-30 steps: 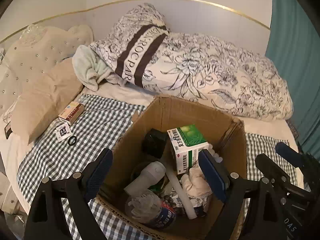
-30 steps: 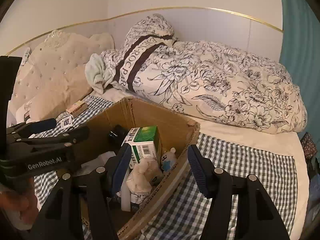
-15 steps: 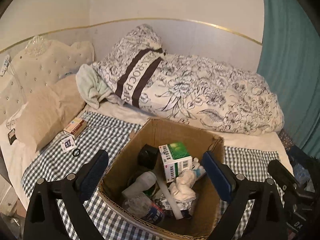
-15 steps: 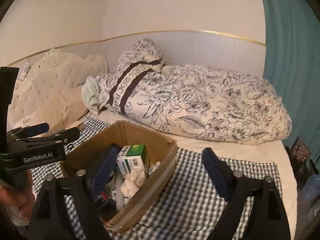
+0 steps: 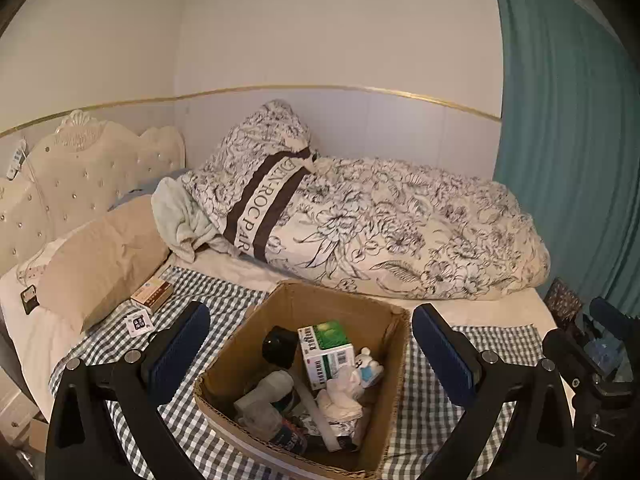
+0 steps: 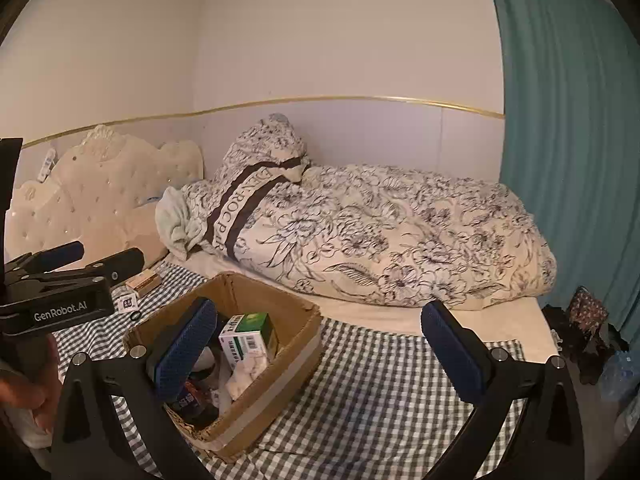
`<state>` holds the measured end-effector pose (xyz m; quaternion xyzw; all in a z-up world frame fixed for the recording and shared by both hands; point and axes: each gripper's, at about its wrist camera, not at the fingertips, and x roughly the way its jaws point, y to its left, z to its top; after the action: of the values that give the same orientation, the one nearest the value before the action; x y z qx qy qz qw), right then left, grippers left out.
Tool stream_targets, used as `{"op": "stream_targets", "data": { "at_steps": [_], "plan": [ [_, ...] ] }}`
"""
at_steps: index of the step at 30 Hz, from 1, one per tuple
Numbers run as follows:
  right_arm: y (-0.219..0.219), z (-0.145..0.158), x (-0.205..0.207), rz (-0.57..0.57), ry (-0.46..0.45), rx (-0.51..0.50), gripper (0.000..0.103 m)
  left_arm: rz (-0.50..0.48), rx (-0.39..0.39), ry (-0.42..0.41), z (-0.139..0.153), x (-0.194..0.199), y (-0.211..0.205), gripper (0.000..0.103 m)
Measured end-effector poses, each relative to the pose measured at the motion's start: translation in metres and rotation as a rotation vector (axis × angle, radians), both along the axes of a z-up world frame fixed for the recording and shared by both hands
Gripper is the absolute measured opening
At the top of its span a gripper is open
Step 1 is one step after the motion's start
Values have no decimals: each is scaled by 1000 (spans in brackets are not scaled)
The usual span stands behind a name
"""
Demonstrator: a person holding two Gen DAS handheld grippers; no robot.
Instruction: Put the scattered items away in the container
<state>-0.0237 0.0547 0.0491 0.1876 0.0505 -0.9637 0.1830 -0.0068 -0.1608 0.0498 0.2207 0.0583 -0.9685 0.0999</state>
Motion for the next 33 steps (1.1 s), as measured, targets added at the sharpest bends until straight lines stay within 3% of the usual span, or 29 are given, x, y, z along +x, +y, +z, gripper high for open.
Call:
{"op": "stream_targets", "data": {
  "at_steps": [12, 17, 24, 33],
  "plan": [
    [48, 15, 17, -97, 31, 10, 103, -76, -16, 18, 14, 0, 44, 103],
    [79, 13, 20, -162, 22, 2, 103, -150, -3, 20, 10, -6, 75, 103],
    [123, 8, 18, -238, -3, -11, 103, -249, -67, 22, 0, -11, 129, 103],
    [163, 0, 17, -318, -18, -30, 103, -322, -83, 15, -9, -14, 176, 103]
  ]
}}
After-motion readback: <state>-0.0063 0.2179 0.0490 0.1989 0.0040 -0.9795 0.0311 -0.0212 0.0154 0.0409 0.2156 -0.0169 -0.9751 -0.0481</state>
